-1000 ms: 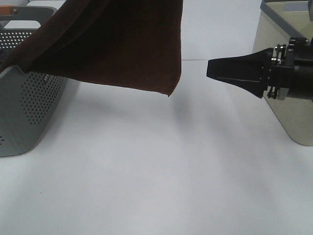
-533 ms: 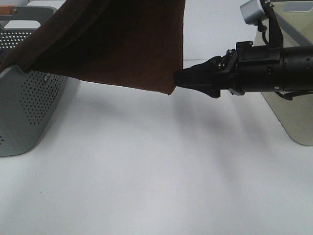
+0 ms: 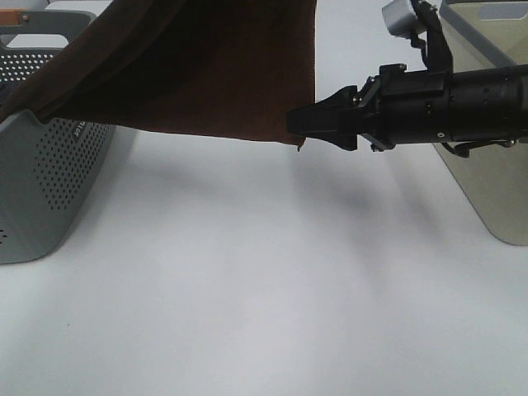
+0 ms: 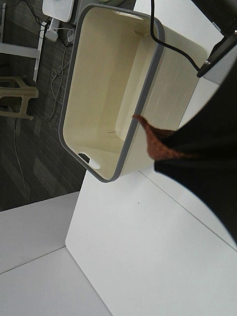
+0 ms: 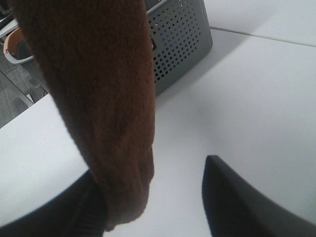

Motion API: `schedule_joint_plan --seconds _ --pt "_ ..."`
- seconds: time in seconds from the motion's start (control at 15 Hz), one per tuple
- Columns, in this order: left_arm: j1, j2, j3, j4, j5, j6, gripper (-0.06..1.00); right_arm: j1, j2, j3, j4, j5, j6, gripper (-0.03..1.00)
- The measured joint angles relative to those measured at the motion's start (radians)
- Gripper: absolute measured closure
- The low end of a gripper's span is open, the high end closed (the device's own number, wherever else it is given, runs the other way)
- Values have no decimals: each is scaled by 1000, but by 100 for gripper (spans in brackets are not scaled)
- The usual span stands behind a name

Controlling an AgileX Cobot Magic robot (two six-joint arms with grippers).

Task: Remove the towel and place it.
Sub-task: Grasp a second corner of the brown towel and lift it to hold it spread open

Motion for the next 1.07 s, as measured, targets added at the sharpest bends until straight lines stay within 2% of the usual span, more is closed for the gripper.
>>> schedule_joint_plan --seconds 0.13,0.2,0.4,0.73,0.8,0.93,1.07 --pt "0 1 0 0 0 0 94 0 0 0 0 28 0 67" --pt "0 1 0 0 0 0 94 0 0 0 0 35 0 72" --pt "0 1 0 -1 0 0 94 0 2 0 0 60 16 97" --pt "0 25 0 10 -25 0 94 0 2 -25 -23 71 279 97" --pt "0 51 0 14 -47 0 94 0 2 -45 -80 71 376 97" --pt "0 114 0 41 -88 -32 94 0 -13 -89 -262 45 602 97" --pt "8 167 0 97 -122 -135 94 0 -63 -150 -524 22 856 97"
